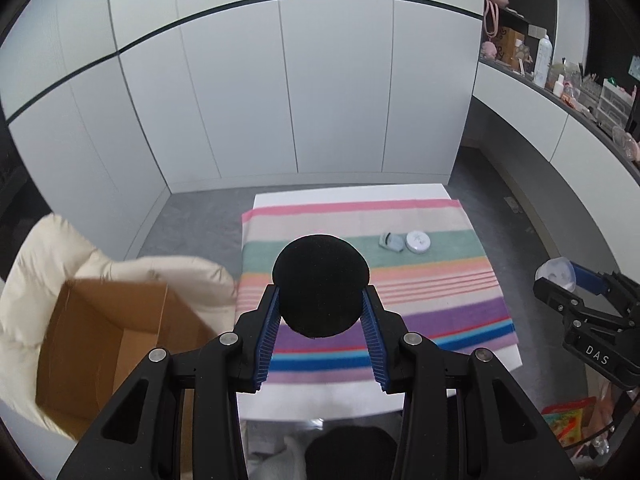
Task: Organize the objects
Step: 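Lift and carry the compact and clear case with both tools over the cardboard box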
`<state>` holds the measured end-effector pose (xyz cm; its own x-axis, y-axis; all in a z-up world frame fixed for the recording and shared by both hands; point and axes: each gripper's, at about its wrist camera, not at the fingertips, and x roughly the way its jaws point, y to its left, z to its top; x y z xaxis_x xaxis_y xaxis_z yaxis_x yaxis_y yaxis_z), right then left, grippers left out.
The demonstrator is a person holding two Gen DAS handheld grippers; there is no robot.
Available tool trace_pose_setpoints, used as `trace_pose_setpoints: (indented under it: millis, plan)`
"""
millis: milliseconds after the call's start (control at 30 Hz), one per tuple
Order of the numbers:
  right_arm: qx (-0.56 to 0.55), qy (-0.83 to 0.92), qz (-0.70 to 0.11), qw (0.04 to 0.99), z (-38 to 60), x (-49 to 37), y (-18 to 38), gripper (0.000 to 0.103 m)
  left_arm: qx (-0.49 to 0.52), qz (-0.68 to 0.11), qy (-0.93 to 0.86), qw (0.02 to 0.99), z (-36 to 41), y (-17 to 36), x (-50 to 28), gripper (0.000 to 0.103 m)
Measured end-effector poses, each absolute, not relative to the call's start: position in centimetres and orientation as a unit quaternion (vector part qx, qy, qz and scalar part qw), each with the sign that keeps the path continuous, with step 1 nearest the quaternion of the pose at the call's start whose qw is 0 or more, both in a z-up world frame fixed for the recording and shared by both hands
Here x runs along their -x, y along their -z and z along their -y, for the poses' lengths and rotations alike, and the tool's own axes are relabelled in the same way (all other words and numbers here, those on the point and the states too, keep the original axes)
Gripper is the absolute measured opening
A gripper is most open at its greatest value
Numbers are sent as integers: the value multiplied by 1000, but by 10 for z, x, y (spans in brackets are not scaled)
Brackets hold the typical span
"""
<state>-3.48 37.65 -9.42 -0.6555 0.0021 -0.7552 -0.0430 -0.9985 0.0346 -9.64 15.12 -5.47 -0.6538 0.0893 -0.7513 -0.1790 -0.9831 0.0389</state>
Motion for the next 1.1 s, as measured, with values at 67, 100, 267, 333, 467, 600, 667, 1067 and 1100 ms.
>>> trace_pose_setpoints:
  millis: [67,100,267,333,467,600,667,1067,1100]
  plan:
    - [418,-908,-23,10,-373,23,95,61,409,-53,-908,71,-147,57,87,41]
    - [418,-908,-23,10,-372,18,96,61,409,-54,-908,68,-142,58,79,41]
    - [416,-909,-30,6,-365,-5,94,61,396,-63,-916,36,-123,61,53,41]
    - [413,-910,-26,2,-360,-12,92,61,397,-58,-916,30,-113,61,46,41]
    - [412,-911,-16,-5,-349,-16,89,61,404,-31,-914,19,-92,59,44,41]
    - [412,-911,-4,-17,-334,-12,86,61,415,-1,-910,14,-73,60,50,41]
    - [413,-911,4,-22,-324,-8,85,61,417,1,-909,7,-68,60,53,41]
    - [424,-901,46,-78,-260,15,93,61,419,16,-906,-54,-4,71,68,41]
    - [425,-900,50,-85,-253,17,95,61,424,23,-903,-62,7,73,69,41]
